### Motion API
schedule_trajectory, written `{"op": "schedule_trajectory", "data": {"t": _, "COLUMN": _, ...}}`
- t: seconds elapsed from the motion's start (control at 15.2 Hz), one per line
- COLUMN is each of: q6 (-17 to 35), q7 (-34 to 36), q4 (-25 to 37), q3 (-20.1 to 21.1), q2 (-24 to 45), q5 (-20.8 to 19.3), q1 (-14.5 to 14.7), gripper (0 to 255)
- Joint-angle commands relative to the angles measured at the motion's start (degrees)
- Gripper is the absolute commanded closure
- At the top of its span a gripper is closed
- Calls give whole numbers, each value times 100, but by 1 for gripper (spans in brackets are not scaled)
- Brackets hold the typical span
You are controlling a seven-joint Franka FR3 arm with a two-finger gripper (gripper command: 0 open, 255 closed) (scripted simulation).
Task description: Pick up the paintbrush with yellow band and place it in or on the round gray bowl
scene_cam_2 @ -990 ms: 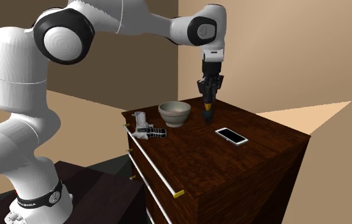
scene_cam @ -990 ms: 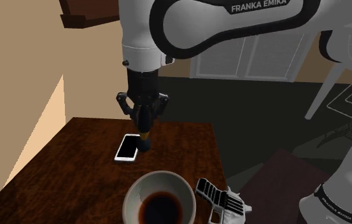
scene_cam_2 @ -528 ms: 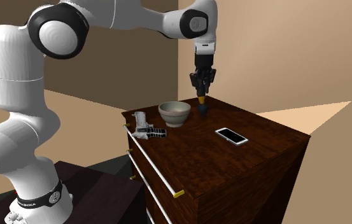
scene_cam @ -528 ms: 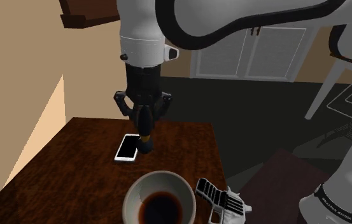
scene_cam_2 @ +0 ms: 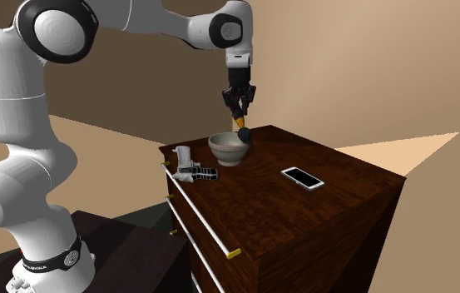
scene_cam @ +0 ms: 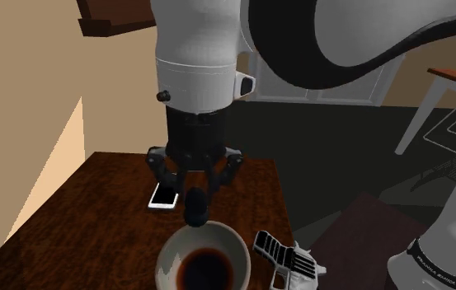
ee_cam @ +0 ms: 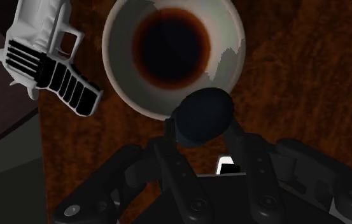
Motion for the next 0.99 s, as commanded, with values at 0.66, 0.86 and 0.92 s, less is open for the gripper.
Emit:
{"op": "schedule_trajectory", "data": {"t": 0.66, "q6": 592, "q7": 569, "q4": -773, "q3": 238, "q2": -229, "q5": 84, "q1": 286, "gripper": 255}}
{"op": "schedule_trajectory", "data": {"t": 0.86, "q6": 815, "q7": 586, "q4": -972, "q3": 232, "q2": -196, "q5": 55, "q1": 288, "gripper": 255}}
{"op": "schedule_trajectory", "data": {"t": 0.92, "q6": 889, "q7": 593, "q4": -1035, "q3": 230, "q2": -181, "q5": 43, "q1": 289, "gripper": 255}}
